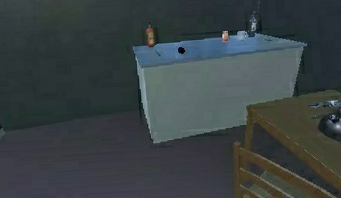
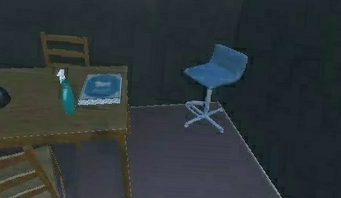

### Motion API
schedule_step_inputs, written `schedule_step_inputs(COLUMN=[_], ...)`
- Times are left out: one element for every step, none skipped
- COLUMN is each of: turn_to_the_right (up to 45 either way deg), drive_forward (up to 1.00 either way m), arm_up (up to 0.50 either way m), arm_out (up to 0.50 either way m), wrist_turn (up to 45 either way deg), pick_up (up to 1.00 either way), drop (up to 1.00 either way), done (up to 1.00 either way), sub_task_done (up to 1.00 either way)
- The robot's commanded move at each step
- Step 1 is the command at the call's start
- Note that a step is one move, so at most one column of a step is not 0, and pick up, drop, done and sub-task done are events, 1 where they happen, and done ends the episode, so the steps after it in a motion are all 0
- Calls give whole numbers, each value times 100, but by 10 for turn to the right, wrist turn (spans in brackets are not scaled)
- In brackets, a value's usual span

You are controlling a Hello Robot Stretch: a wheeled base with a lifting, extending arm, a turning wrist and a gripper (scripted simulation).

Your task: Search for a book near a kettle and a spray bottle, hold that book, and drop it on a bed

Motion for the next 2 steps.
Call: schedule_step_inputs(turn_to_the_right=[-180, 450], drive_forward=[0, 0], arm_up=[0, 0], arm_out=[0, 0], wrist_turn=[0, 0], pick_up=[0, 0], drop=[0, 0], done=[0, 0], sub_task_done=[0, 0])
